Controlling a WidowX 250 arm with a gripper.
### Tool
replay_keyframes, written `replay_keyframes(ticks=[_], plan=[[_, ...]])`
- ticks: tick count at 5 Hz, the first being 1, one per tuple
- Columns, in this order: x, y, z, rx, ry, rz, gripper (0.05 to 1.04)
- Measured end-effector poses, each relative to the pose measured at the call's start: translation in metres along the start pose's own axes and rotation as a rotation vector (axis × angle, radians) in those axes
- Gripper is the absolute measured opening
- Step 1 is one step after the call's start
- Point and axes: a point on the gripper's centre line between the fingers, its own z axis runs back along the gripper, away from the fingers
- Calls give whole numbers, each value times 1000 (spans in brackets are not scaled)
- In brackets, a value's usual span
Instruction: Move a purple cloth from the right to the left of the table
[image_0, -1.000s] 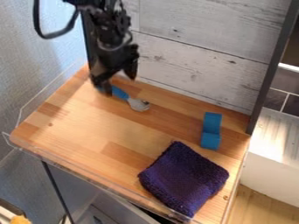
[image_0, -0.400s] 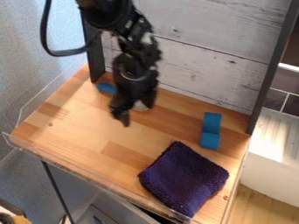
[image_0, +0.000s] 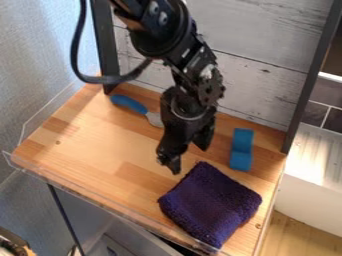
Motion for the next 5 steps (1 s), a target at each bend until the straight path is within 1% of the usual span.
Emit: replay_keyframes(ticks=[1,2,3,4,5], plan=[[-22,-2,-8,26,52,19,999],[-37,-1,-13,45,82,50,999],[-46,-2,-22,72,93,32,999],[-49,3,-34,108,79,17,1000],[-46,1,-38,111,61,11,1002]])
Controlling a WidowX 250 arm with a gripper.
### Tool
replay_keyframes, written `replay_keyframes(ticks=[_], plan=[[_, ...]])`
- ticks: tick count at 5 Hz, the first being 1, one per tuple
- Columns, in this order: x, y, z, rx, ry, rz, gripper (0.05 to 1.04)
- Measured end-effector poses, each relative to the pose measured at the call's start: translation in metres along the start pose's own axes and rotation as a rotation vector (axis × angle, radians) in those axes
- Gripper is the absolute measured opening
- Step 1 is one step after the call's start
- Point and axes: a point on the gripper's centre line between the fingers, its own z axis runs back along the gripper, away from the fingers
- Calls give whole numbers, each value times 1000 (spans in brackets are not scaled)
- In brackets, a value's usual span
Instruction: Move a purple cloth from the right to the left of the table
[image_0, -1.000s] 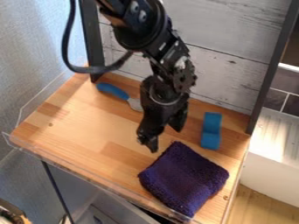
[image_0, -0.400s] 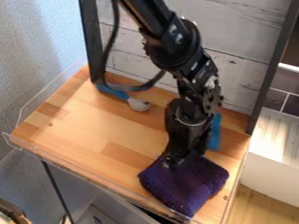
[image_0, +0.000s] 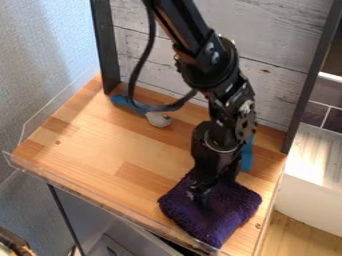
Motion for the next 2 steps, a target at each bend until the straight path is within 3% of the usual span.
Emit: replay_keyframes(ticks=[1,2], plan=[[15,4,-2,9,-32,27,1001],[46,10,-6,22,-68,76,1001]])
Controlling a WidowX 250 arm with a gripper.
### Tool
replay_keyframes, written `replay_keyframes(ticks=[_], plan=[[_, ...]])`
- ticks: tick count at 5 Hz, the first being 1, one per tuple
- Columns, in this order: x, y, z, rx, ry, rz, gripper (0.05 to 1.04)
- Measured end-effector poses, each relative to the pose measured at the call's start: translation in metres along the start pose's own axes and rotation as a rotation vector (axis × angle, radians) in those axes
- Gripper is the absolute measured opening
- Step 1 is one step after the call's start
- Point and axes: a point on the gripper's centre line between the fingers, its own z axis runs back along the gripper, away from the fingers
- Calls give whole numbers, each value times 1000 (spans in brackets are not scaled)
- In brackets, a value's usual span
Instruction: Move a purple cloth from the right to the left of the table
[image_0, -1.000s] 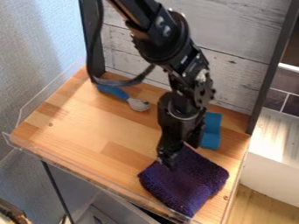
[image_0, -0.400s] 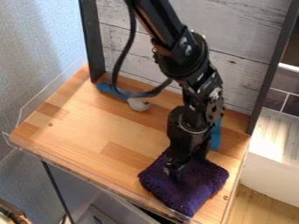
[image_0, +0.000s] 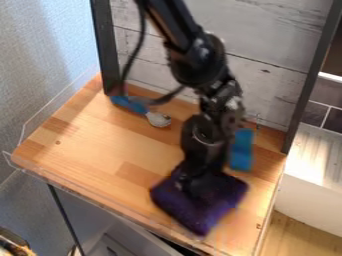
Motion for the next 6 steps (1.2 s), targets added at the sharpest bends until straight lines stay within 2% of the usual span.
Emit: replay_keyframes(ticks=[3,4,5,6], plan=[[108,21,-15,46,-61,181,1001],[150,34,-21,69,-86,274,1001],[186,42,-24,85,-131,332,1001],[209,51,-23,105,-184,361,1001]])
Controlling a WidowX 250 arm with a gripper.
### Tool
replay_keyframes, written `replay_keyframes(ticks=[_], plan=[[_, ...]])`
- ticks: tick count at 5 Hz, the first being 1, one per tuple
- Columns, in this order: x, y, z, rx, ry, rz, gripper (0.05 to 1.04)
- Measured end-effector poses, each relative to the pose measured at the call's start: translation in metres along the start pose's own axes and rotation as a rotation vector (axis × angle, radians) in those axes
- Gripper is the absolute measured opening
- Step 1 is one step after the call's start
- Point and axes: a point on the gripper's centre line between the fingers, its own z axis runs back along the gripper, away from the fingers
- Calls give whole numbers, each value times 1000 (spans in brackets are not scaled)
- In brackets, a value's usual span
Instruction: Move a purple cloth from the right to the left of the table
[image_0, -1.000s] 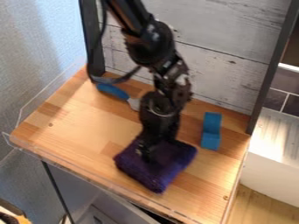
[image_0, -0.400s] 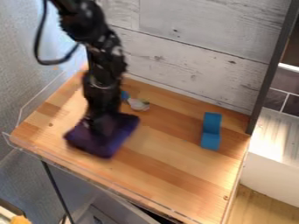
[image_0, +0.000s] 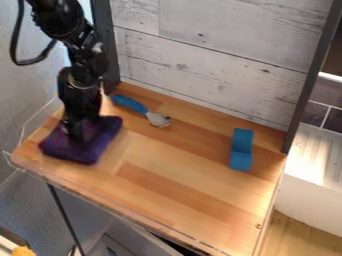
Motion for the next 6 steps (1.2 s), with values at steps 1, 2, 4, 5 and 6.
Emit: replay_keyframes(ticks=[1,2,4,5,6], plan=[[10,2,-1,11,-15,18,1001],[11,3,-1,8,3,24,1000],[20,-11,43,-116,32,40,1000],[27,-14,74,-186,37,52,999],[29,-13,74,-185,36,51,999]])
